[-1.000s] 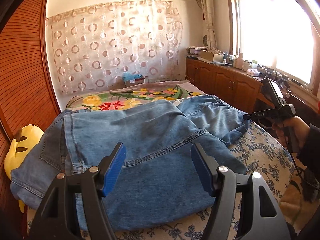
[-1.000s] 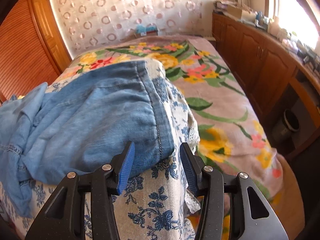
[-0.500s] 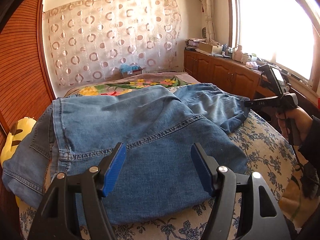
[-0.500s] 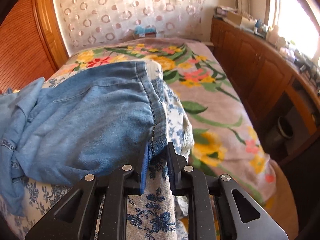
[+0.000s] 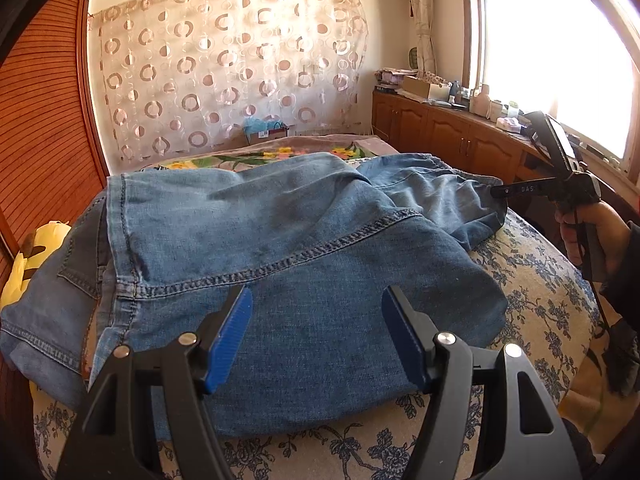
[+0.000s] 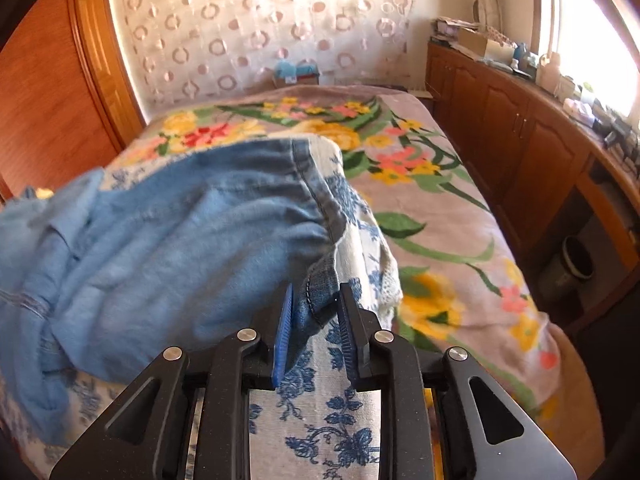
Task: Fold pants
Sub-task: 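Grasp the other leg hem with the right tool, then lift the leg hem with the right tool up off the bed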
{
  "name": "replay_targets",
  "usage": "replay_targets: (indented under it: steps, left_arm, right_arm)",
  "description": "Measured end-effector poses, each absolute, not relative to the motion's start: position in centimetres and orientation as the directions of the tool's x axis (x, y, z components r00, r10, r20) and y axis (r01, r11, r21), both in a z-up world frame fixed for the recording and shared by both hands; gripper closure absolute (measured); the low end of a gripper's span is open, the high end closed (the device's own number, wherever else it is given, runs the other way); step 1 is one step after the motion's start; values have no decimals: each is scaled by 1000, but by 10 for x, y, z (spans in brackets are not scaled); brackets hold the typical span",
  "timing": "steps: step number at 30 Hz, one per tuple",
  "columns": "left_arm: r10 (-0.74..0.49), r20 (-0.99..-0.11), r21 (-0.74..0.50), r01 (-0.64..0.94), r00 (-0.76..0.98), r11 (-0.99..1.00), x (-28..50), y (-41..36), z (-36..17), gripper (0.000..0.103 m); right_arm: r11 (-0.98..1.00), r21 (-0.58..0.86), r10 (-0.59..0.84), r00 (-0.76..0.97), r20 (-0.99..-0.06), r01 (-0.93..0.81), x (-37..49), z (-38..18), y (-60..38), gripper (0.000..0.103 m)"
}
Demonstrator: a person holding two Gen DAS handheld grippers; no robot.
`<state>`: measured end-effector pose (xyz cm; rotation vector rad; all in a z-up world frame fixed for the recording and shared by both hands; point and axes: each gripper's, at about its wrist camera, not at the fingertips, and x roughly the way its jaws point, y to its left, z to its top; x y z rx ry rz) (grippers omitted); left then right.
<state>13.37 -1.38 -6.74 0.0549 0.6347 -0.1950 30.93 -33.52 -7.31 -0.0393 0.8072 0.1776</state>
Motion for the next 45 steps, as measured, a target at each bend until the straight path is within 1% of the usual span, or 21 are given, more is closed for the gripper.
replay_targets:
  steps: [1, 2, 3, 7, 11, 16, 21, 26, 29, 32, 35, 39, 45]
  left_arm:
    - [-162, -595, -7, 197, 787, 980, 133, -13, -67, 36]
    - [-161, -594, -6, 195, 788, 981, 133, -13, -67, 36]
    - [-160, -594, -6, 194, 788, 981, 132, -12, -67, 36]
    - [-157, -589, -11, 186, 793, 982, 130, -8, -65, 36]
    - [-157, -585, -19, 180, 796, 983, 129, -5, -62, 36]
    - [-161, -581, -14, 188, 798, 982, 129, -8, -58, 36]
    - [-163, -580, -11, 192, 798, 981, 130, -8, -55, 36]
    - [-165, -586, -17, 191, 794, 981, 131, 0, -55, 36]
    - [-162, -593, -18, 188, 789, 982, 132, 4, -57, 36]
    - [-161, -598, -18, 188, 785, 982, 134, 6, -58, 36]
    - [-159, -602, -16, 187, 783, 982, 135, 6, -59, 36]
    - [-152, -601, -16, 179, 785, 984, 135, 10, -58, 36]
    - [-139, -589, -23, 155, 796, 988, 129, 22, -54, 36]
  right_arm:
    - [984, 34, 145, 685, -714, -173, 307, -72, -335, 92]
    - [984, 37, 148, 694, -704, -172, 304, -70, -337, 97]
    - [985, 42, 150, 707, -692, -167, 300, -67, -339, 98]
    - [986, 82, 167, 772, -613, -148, 272, -41, -355, 100]
    - [985, 102, 173, 804, -570, -140, 249, -22, -375, 100]
    - [986, 102, 168, 807, -567, -134, 229, -14, -392, 101]
    - [989, 70, 147, 812, -565, -130, 206, -13, -398, 101]
    - [993, 89, 119, 799, -590, -82, 201, -24, -412, 101]
    - [991, 110, 129, 782, -610, -78, 204, -32, -415, 101]
    - [992, 101, 125, 775, -619, -79, 206, -36, -409, 101]
    - [988, 120, 149, 771, -619, -95, 205, -35, -403, 100]
    - [982, 132, 187, 781, -596, -135, 209, -25, -387, 100]
    - [954, 166, 299, 786, -541, -248, 216, 5, -332, 100]
